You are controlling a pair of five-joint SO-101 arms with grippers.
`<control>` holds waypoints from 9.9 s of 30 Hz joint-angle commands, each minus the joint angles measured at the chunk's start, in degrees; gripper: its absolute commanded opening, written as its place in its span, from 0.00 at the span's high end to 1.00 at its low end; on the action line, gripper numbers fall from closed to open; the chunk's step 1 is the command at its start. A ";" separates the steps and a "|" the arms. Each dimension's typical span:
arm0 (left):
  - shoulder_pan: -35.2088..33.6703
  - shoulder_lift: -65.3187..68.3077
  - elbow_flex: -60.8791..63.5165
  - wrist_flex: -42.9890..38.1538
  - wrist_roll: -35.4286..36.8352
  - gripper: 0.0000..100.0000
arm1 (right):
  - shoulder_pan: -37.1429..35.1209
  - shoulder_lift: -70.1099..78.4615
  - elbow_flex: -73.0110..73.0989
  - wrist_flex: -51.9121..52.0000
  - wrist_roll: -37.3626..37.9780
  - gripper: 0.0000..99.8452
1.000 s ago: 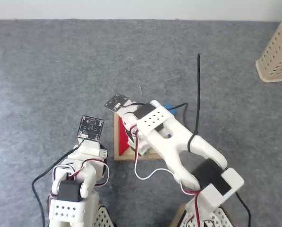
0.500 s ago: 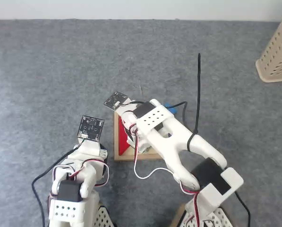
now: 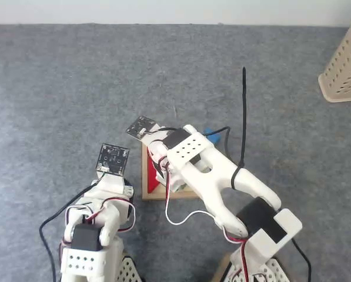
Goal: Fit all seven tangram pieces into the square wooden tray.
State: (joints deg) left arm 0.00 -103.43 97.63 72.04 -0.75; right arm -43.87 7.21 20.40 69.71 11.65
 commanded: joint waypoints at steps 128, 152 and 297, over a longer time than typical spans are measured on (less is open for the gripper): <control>-0.26 -1.23 -1.10 0.35 0.35 0.99 | 35.12 5.32 -9.67 -3.12 8.18 0.79; -0.26 -1.23 -1.10 0.35 0.35 0.99 | 35.82 14.99 -10.73 -2.95 11.78 0.79; -0.26 -1.23 -1.10 0.35 0.35 0.99 | 13.58 -18.07 8.88 1.36 20.57 0.99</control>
State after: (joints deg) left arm 0.09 -103.43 97.63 72.04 -0.75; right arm -29.19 -3.96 28.75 72.97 24.75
